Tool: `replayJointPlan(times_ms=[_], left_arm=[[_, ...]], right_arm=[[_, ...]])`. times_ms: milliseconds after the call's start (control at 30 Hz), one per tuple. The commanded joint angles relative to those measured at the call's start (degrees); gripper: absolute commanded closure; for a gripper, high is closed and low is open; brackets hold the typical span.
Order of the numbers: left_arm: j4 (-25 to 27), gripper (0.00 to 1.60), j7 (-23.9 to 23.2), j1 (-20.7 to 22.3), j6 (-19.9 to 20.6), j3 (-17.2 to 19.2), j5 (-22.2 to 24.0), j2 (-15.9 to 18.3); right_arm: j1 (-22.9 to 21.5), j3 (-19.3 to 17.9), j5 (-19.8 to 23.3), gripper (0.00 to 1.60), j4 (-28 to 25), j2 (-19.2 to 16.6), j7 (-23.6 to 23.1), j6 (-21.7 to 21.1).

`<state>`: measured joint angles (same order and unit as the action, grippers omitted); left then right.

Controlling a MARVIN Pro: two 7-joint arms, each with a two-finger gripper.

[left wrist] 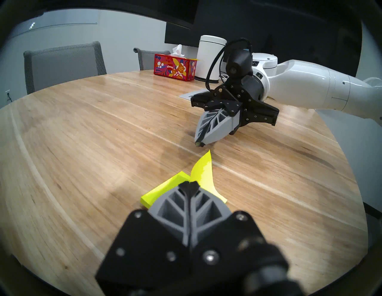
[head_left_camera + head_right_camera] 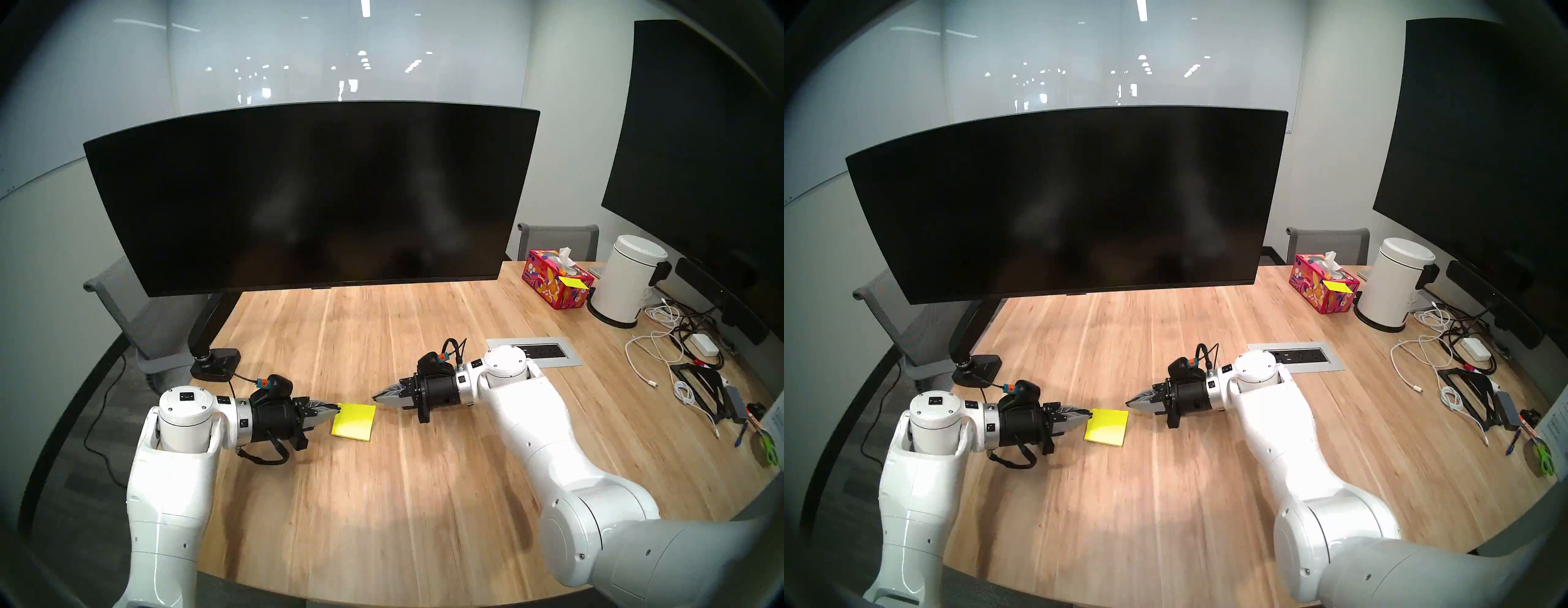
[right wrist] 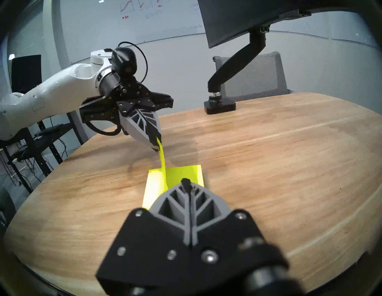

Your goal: Peel one sticky note off the pad and stick it onto the monitor, then press it flat

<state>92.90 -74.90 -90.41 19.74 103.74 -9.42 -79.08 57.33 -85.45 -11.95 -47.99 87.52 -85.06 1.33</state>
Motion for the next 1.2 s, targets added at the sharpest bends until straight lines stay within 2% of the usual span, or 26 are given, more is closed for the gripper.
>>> replayJointPlan(times_ms=[0, 933, 1167], left_arm=[[0.8, 1.60, 0.0, 0.4, 0.1, 0.0, 0.1, -0.2], [0.8, 1.60, -0.4, 0.5, 0.0, 0.4, -0.5, -0.7], [0.8, 1.60, -0.6, 0.5, 0.0, 0.5, -0.7, -0.8]], right_arm=[[-2.5, 2.1, 2.8, 1.60, 1.2, -0.1, 0.1, 0.5], [-5.3, 10.3, 8.4, 1.60, 4.9, -1.5, 0.1, 1.0], [-7.6, 12.0, 8.9, 1.60, 8.9, -1.1, 0.1, 0.7]])
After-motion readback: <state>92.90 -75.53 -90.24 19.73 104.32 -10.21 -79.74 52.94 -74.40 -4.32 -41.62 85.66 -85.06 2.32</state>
